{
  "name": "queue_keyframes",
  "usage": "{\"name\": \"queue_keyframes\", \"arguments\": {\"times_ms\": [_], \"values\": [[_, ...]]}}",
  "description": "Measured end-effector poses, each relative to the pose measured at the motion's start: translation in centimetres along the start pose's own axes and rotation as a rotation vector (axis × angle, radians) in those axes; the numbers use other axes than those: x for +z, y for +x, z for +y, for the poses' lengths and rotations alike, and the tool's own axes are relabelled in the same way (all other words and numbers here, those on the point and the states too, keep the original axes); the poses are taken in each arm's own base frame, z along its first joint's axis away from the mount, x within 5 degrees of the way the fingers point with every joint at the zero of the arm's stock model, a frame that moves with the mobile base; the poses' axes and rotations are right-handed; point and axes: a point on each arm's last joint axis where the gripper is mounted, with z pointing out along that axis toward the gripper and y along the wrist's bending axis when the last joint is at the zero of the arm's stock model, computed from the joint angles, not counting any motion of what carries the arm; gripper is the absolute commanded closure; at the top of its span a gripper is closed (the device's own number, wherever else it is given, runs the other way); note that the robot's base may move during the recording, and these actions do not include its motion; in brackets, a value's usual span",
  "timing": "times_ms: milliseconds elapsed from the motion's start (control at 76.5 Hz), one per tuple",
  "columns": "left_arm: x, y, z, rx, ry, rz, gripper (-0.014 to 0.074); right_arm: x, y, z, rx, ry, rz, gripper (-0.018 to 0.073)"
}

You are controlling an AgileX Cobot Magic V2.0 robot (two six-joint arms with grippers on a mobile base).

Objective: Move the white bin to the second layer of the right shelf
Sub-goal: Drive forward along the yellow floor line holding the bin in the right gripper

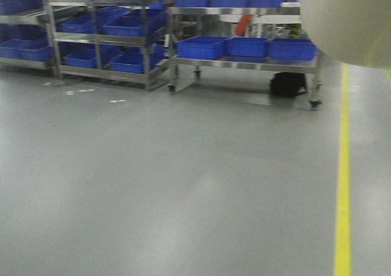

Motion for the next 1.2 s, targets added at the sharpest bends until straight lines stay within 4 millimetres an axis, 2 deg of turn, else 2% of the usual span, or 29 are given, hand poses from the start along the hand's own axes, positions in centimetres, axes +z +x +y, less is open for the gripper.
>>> {"name": "queue_keyframes", "arguments": {"times_ms": [1202], "values": [[0.00,0.00,0.00,0.000,0.000,0.000,0.0512,-0.01,0.05,-0.01,0.000,0.001,0.005,0.0503]]}}
